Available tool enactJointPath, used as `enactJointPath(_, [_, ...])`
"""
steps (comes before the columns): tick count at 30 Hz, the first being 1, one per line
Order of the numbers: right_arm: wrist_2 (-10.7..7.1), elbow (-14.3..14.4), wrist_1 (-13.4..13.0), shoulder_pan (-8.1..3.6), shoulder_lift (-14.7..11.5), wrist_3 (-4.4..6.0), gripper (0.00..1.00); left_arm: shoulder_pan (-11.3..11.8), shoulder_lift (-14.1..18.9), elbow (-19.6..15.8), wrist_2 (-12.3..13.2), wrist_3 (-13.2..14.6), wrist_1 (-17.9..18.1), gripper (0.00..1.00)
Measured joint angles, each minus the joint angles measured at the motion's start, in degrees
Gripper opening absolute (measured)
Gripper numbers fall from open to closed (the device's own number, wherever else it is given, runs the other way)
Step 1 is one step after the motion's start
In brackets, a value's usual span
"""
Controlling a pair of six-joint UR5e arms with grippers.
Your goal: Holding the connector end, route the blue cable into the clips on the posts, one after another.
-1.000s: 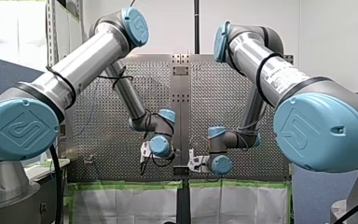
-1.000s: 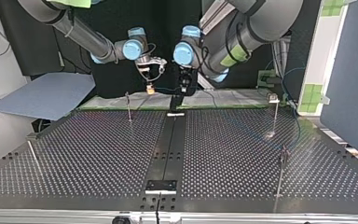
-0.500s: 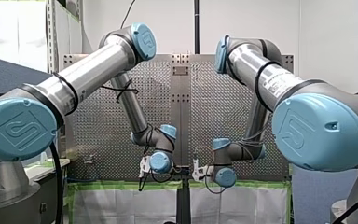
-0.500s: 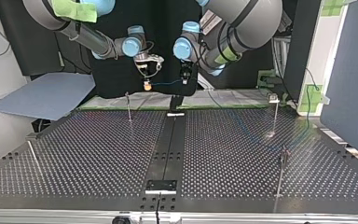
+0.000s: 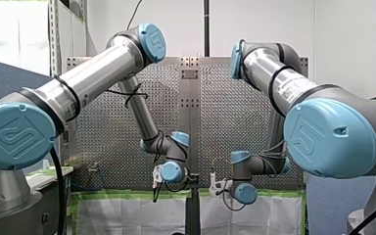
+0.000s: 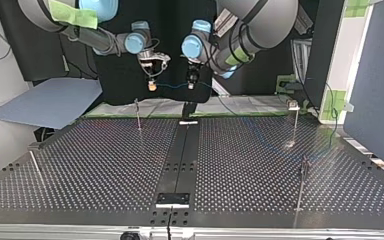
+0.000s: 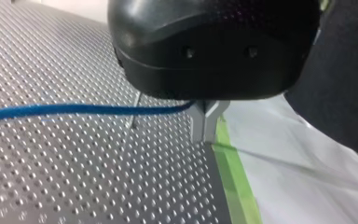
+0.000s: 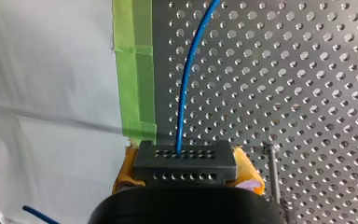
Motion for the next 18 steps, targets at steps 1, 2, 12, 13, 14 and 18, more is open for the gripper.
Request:
enactJointPath(1, [-0.2, 0.44, -0.37, -0.14, -0.36, 0.02, 0.0, -0.14, -0.02, 0.0, 0.06, -0.18, 0.2, 0.01])
enactJointPath(2, [-0.38, 1.03, -0.89, -0.33, -0.9, 0.13, 0.0, -0.29, -0.07, 0.0, 0.15, -0.39, 0.44, 0.01])
enactJointPath(12, [0.42, 5.94, -2.5, -2.04, -5.03, 1.5, 0.0, -1.36, -3.98, 0.6, 0.7, -1.46, 2.14, 0.01])
enactJointPath(13, [0.65, 6.41, -2.74, -2.23, -5.15, 1.63, 0.0, -1.52, -4.48, 0.71, 0.61, -1.5, 2.36, 0.01])
enactJointPath(14, [0.86, 7.07, -3.16, -2.52, -5.26, 1.91, 0.0, -1.76, -4.99, 0.9, 0.49, -1.52, 2.55, 0.01])
enactJointPath(18, [1.1, 9.47, -5.2, -3.59, -5.39, 3.53, 0.0, -2.79, -5.74, 1.49, 0.19, -1.5, 2.77, 0.01])
